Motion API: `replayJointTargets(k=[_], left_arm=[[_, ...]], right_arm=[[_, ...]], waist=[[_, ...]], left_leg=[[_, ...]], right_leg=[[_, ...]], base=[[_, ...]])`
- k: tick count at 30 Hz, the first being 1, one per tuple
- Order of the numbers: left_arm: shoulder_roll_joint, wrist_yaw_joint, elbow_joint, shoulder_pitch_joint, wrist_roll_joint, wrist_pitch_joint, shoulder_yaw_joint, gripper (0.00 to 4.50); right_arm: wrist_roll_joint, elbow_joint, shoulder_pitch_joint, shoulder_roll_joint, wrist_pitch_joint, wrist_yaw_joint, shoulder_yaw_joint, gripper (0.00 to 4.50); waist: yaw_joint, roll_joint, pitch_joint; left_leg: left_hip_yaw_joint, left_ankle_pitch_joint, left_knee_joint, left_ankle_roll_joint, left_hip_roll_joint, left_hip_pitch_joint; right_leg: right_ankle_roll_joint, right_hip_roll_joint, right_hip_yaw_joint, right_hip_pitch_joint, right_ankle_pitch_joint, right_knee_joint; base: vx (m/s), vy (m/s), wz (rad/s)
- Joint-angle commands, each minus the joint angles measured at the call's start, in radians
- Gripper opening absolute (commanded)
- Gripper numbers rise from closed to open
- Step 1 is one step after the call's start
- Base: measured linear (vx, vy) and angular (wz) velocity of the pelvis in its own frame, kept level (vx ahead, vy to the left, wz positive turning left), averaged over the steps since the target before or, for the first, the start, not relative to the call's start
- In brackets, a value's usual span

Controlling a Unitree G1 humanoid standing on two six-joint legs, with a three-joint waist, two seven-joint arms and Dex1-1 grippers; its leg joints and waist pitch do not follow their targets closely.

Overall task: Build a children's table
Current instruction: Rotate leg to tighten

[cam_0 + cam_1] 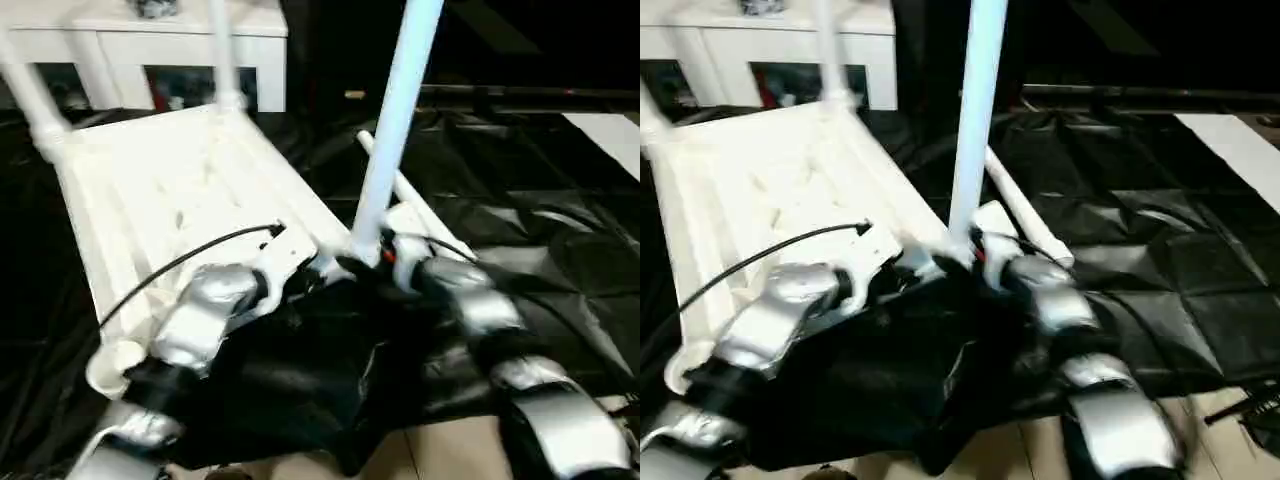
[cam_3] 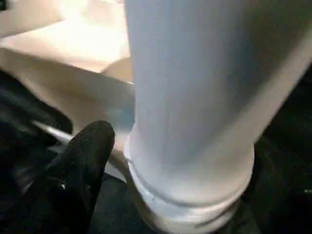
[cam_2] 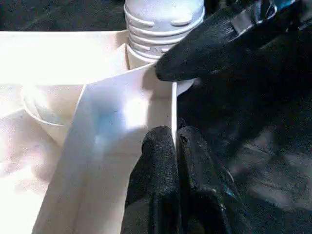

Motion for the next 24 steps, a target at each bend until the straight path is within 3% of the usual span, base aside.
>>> replayJointTargets(k=[1, 5, 10, 16, 24], left_arm=[[-0.014, -0.096, -0.065, -0.008, -0.091, -0.081, -0.034, 0.00], [0.033, -0.169, -0.054, -0.006, -0.099, -0.116, -0.037, 0.00], [0.083, -0.245, -0.036, -0.009, -0.102, -0.114, -0.043, 0.00], [0.108, -0.285, -0.029, -0.006, -0.114, -0.134, -0.047, 0.00], [0.107, -0.296, -0.030, -0.004, -0.120, -0.137, -0.044, 0.00]], right_arm=[[0.037, -0.089, 0.026, -0.007, 0.016, 0.170, 0.068, 3.98], [0.059, -0.163, 0.057, -0.061, 0.033, 0.285, 0.090, 3.98], [0.056, -0.212, 0.074, -0.097, 0.081, 0.367, 0.114, 3.98], [0.076, -0.251, 0.086, -0.097, 0.124, 0.386, 0.123, 3.30], [0.084, -0.286, 0.103, -0.093, 0.154, 0.402, 0.125, 2.84]], waist=[[0.002, -0.002, -0.062], [0.012, 0.000, -0.065], [0.014, 0.000, -0.066], [0.013, -0.001, -0.067], [0.015, -0.003, -0.067]], left_leg=[[-0.003, -0.180, -0.053, 0.051, 0.016, 0.016], [-0.002, -0.156, -0.051, 0.058, 0.017, 0.015], [-0.001, -0.141, -0.051, 0.058, 0.018, 0.013], [0.000, -0.141, -0.050, 0.051, 0.018, 0.014], [0.000, -0.132, -0.050, 0.048, 0.018, 0.014]], right_leg=[[-0.204, -0.052, 0.051, 0.044, -0.083, -0.078], [-0.204, -0.052, 0.052, 0.043, -0.055, -0.072], [-0.216, -0.050, 0.050, 0.043, -0.025, -0.066], [-0.221, -0.052, 0.051, 0.043, -0.028, -0.065], [-0.218, -0.053, 0.052, 0.044, -0.022, -0.064]], base=[[0.000, 0.000, 0.00], [0.000, 0.000, 0.00], [0.000, 0.000, 0.00], [0.000, 0.000, 0.00], [0.000, 0.000, 0.00]])
